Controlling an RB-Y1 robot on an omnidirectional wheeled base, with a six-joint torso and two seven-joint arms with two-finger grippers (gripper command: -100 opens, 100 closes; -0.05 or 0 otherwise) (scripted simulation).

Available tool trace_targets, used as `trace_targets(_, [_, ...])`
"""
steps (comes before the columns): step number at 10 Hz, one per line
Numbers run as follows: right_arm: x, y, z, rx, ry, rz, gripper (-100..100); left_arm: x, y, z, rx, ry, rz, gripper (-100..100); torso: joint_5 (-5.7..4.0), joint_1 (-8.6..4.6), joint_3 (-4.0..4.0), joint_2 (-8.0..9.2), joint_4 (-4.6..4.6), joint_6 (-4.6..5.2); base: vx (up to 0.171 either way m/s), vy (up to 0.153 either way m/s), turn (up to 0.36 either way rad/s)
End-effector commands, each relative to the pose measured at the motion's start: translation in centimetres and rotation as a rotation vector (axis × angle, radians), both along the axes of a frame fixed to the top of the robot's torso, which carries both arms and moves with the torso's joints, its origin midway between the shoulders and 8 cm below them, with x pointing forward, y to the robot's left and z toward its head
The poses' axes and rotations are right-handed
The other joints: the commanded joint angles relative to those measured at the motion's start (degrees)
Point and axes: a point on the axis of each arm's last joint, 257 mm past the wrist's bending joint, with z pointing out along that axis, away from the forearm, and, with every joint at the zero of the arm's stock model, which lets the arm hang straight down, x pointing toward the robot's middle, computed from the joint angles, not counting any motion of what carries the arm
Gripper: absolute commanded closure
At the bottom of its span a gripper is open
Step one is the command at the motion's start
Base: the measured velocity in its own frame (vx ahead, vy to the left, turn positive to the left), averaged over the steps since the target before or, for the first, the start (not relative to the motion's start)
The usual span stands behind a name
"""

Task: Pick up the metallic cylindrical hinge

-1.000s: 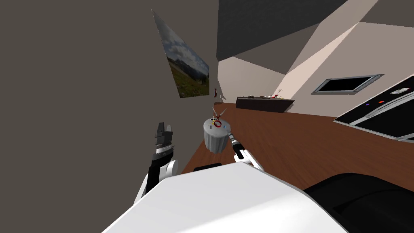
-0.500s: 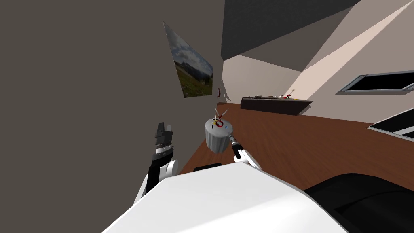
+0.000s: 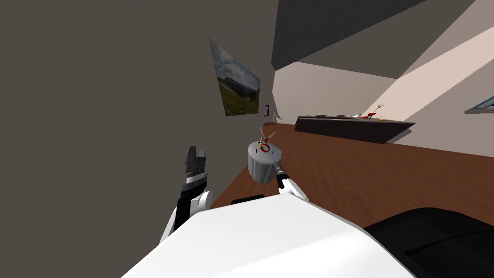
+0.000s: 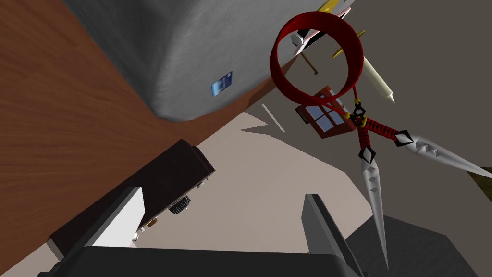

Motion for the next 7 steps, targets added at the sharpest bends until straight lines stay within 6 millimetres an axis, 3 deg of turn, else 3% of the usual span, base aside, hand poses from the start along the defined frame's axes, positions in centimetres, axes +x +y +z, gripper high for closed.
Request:
trace_targets(1, [-0.7, -1.2, -1.5, -0.046, 0.05, -0.034, -100, 0.0, 0.0, 0.0, 0.0, 0.0, 0.0, 0, 0.0, 0.0, 0.0, 0.0, 0.0, 0.0, -0.018, -0.029, 0.224])
trace_targets(7, [-2.3, -5.4, -3.8, -0.177, 0.151, -0.161, -100, 0.0, 0.0, 0.0, 0.0, 0.0, 0.0, 0, 0.01, 0.04, -0.1, -0.18, -0.04, 0.02, 0.005, -0.022, 0.206])
